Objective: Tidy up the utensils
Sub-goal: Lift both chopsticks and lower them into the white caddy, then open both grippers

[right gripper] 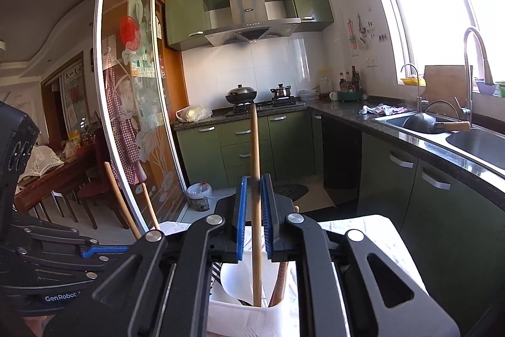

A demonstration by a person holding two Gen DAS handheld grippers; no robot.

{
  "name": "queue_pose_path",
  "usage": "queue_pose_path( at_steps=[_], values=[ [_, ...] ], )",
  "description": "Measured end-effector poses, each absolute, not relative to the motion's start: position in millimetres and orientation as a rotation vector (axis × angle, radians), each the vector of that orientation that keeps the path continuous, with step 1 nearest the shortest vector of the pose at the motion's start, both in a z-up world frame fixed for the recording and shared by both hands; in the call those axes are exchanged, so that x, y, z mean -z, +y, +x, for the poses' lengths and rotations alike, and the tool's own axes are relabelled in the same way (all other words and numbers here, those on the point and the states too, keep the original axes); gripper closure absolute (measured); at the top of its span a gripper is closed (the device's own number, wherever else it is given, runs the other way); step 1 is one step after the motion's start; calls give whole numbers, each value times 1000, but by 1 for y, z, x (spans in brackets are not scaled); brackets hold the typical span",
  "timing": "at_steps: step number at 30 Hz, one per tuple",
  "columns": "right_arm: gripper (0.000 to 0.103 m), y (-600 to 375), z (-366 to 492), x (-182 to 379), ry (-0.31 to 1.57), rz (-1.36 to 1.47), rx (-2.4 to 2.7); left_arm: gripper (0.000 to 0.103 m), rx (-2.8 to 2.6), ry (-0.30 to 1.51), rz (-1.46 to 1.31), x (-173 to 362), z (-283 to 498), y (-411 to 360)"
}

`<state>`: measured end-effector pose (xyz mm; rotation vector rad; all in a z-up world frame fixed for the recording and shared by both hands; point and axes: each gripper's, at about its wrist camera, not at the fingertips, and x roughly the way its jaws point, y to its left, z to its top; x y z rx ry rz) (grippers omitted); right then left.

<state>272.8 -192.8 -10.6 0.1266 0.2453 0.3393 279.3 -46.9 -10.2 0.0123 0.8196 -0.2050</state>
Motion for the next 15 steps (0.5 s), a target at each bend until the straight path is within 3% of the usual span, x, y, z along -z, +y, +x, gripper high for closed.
queue_pose_path(
  at_steps=[7,12,15],
  values=[
    [77,-204,233,-12,171,135,-365,94,204,788,10,4,270,-44],
    [60,-223,184,-23,141,168,-398,62,209,747,-15,-4,253,-37],
    [51,-236,148,-21,115,186,-389,50,213,700,-43,-9,230,-35]
  ],
)
